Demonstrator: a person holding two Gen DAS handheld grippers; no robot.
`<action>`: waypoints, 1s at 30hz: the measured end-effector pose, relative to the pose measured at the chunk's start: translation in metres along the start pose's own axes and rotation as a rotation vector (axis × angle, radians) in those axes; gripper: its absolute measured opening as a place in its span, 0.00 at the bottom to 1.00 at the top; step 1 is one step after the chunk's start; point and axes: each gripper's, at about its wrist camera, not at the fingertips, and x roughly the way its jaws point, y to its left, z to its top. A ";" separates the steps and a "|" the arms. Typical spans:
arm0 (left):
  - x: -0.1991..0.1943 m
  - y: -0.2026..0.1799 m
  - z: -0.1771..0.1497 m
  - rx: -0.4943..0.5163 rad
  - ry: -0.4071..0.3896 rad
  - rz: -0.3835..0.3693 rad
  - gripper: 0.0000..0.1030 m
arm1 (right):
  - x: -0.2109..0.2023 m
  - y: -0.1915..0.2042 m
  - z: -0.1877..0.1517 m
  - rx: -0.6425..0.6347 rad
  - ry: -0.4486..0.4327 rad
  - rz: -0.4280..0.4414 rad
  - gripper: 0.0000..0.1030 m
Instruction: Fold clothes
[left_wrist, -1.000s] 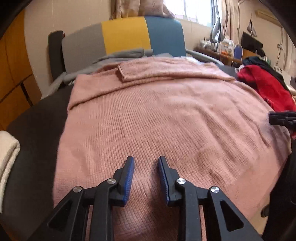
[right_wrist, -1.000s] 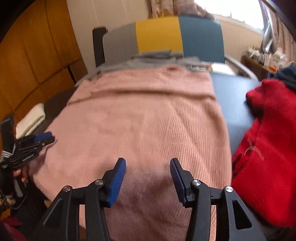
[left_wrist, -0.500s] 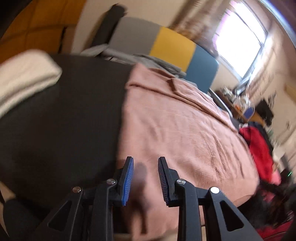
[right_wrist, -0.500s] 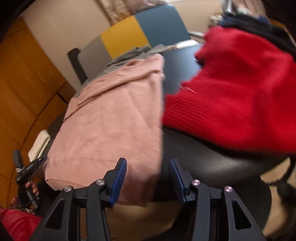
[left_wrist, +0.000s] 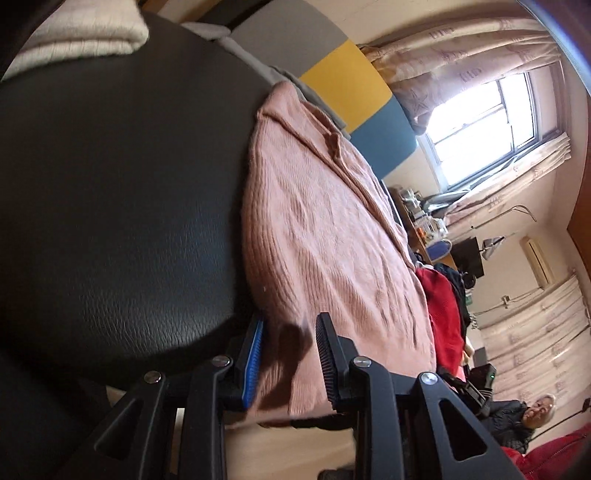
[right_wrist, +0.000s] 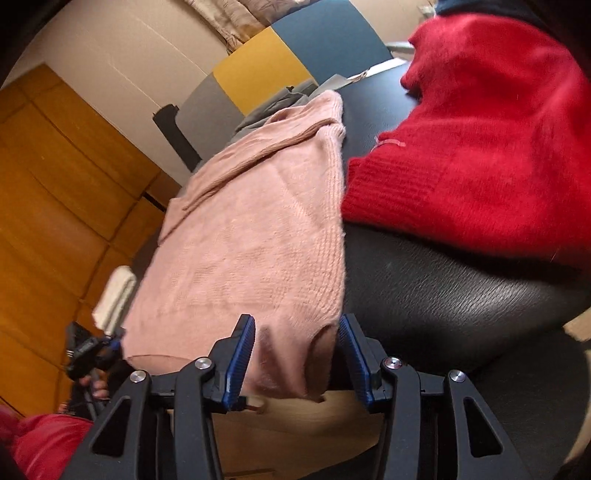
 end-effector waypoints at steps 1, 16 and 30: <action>0.001 0.001 -0.001 -0.013 0.009 -0.011 0.26 | 0.001 -0.001 -0.001 0.008 0.000 0.018 0.49; 0.012 0.004 -0.009 -0.108 0.113 -0.158 0.29 | 0.009 -0.013 -0.009 0.082 0.046 0.190 0.48; 0.032 -0.018 -0.007 -0.025 0.183 -0.149 0.26 | 0.023 0.000 -0.020 0.024 0.126 0.205 0.50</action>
